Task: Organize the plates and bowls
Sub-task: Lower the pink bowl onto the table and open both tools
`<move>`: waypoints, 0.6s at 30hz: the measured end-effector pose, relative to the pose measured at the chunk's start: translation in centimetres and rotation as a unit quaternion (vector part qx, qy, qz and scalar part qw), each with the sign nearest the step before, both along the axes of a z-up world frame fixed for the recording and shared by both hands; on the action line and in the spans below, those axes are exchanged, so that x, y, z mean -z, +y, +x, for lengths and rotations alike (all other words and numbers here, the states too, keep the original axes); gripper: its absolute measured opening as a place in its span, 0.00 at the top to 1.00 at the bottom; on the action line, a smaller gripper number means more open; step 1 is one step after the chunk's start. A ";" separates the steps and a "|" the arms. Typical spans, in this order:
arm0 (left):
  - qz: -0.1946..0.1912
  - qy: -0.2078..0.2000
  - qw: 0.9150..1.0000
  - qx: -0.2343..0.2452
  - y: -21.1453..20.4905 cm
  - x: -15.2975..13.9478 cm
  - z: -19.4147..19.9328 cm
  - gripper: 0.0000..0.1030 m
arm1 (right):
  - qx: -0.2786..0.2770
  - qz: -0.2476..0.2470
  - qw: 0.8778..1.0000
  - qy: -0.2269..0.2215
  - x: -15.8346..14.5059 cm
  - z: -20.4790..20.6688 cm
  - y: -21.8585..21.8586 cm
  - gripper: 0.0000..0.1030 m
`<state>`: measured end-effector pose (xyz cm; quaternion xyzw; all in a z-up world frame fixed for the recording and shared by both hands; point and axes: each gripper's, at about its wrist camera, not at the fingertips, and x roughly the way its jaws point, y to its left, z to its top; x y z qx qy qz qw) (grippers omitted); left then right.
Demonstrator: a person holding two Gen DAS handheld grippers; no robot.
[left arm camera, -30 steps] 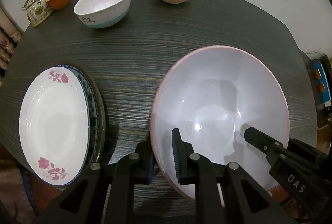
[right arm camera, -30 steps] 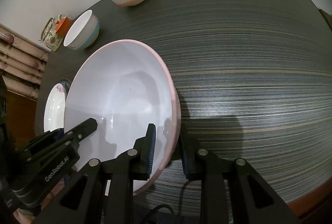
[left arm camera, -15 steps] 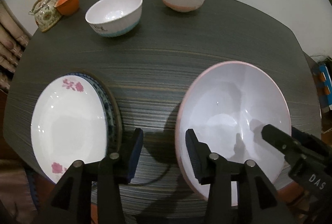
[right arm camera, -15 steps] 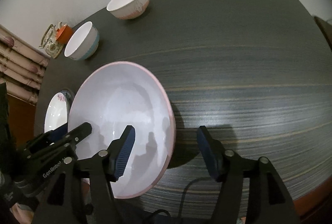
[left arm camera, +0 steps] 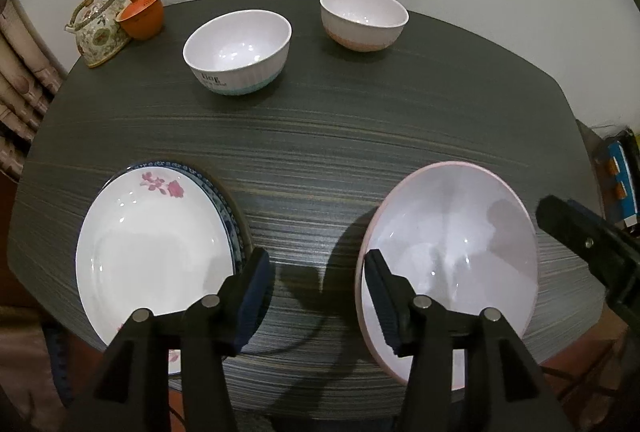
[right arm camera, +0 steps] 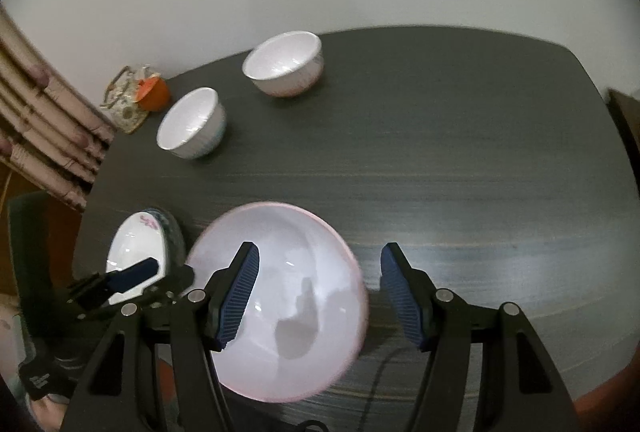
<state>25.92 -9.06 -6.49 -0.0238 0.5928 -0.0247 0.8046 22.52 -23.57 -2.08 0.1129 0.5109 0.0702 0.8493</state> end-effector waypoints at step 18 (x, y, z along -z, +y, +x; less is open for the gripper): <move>-0.036 -0.026 0.995 -0.086 8.7 -3.8 4.0 0.50 | -0.088 0.009 0.996 -0.023 -3.2 6.5 7.6 0.41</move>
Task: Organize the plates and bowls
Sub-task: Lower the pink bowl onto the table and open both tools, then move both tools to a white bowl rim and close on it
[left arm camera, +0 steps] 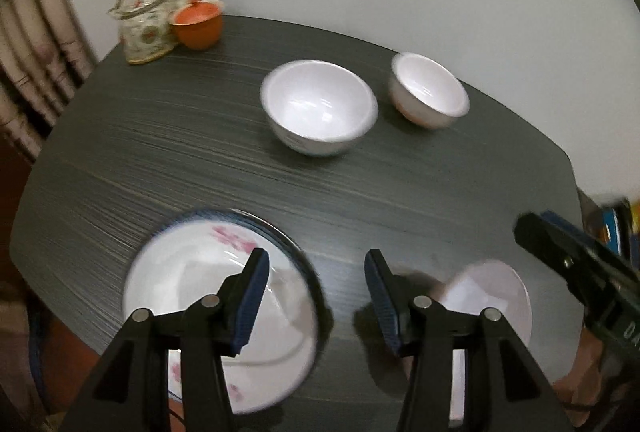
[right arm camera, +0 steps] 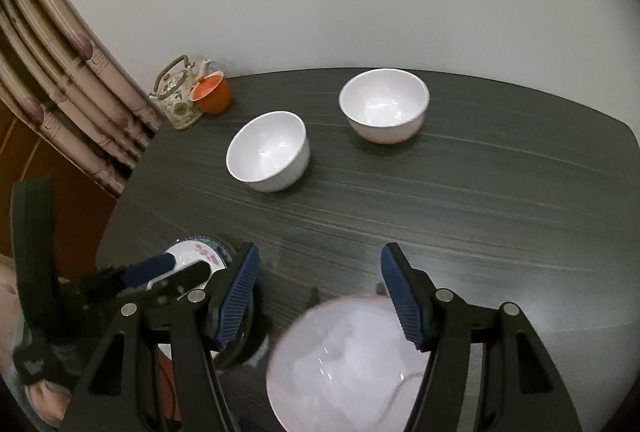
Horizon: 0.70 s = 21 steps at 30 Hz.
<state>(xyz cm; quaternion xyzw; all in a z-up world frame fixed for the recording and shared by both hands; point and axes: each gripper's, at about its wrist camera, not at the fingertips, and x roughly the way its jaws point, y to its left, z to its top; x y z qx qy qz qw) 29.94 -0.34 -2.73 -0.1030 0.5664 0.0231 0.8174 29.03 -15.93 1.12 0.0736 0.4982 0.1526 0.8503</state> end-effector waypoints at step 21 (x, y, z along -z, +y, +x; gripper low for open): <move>-0.048 0.012 0.996 -0.072 6.6 3.3 12.3 0.50 | 0.016 0.020 0.997 0.072 6.5 11.8 4.7 0.41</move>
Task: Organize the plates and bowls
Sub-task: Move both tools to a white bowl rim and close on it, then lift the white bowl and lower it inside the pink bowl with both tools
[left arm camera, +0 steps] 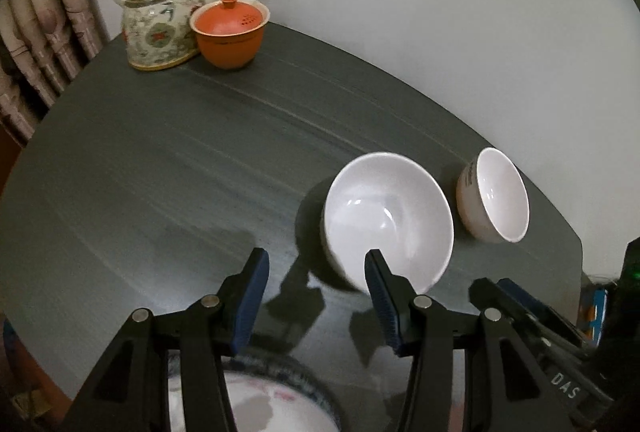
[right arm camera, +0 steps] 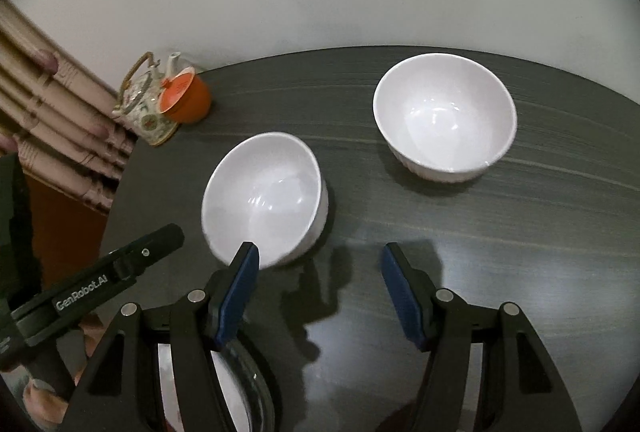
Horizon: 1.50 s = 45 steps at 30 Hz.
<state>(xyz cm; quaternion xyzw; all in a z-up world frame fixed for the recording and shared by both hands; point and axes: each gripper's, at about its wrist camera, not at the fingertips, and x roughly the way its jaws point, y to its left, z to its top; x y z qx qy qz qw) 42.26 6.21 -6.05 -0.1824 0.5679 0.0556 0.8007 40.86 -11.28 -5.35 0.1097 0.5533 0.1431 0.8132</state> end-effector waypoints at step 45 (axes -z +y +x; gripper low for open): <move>0.015 -0.044 0.995 0.087 -12.0 -9.9 -6.7 0.88 | 0.012 0.027 0.999 -0.019 -7.1 -7.1 -5.7 0.82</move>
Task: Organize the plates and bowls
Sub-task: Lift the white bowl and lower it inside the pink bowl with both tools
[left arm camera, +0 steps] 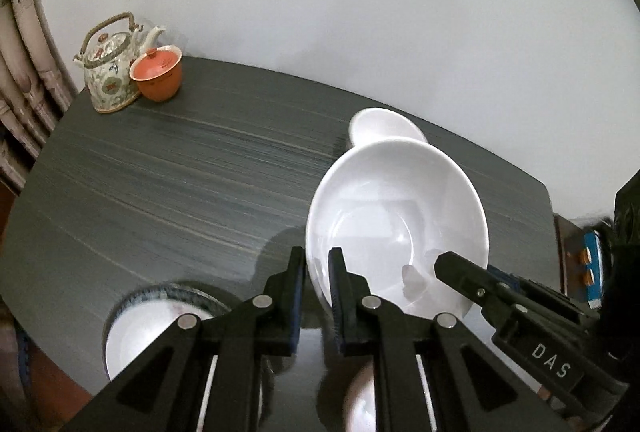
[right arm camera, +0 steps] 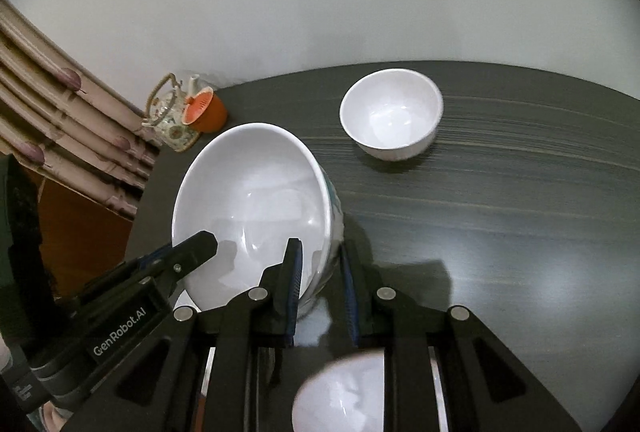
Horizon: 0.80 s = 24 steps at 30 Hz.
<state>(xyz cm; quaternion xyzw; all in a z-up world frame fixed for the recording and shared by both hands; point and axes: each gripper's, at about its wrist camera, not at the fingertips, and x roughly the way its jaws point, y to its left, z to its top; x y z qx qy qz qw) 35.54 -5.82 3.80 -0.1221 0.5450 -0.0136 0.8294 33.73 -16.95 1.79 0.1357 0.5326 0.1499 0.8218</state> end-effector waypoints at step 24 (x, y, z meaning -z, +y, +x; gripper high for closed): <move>0.001 0.090 0.993 0.071 -7.6 4.8 -10.3 0.88 | 0.039 -0.026 0.997 0.062 3.5 -12.5 -6.1 0.82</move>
